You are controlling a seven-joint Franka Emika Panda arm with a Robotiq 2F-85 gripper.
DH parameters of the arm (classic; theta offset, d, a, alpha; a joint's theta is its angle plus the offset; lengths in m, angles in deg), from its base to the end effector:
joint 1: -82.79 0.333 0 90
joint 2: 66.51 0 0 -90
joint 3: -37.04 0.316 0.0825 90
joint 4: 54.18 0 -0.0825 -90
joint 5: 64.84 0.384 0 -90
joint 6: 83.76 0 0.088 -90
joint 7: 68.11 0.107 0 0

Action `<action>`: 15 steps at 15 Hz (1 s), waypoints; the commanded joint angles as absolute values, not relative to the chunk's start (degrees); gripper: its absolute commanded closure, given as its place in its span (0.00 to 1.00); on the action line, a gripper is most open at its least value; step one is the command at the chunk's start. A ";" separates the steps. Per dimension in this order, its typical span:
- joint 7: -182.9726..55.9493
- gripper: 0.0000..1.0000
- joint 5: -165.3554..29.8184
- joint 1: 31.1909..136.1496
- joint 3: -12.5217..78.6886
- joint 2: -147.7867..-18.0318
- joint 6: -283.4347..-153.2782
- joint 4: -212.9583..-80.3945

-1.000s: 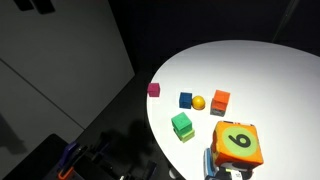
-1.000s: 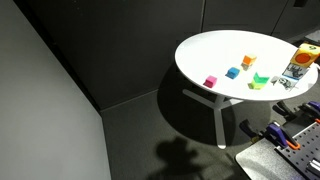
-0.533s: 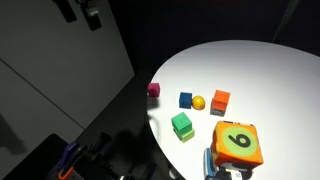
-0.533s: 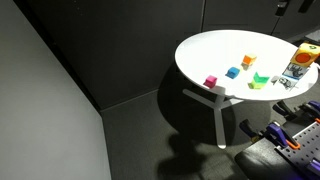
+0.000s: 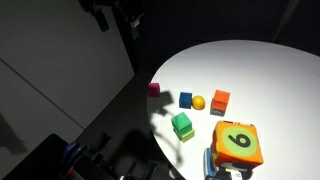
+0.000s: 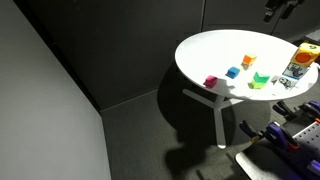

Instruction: Put the blue block onto the pink block then move the green block next to it

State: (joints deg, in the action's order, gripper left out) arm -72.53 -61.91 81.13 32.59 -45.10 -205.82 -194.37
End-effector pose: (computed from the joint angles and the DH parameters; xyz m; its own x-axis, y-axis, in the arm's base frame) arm 0.4296 -0.0445 0.4426 0.9968 -0.0528 0.0603 -0.0487 -0.9965 -0.0686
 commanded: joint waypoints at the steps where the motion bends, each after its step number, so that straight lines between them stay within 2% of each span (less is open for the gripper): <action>1: -77.69 0.00 -63.18 80.19 30.84 -49.02 -209.22 -192.89; 6: -77.55 0.00 -66.66 78.10 30.27 -52.56 -214.40 -191.84; 15: -78.06 0.00 -65.52 78.26 30.28 -52.24 -214.49 -192.78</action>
State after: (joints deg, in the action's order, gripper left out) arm -78.08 -65.53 78.30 30.23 -52.24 -214.60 -192.85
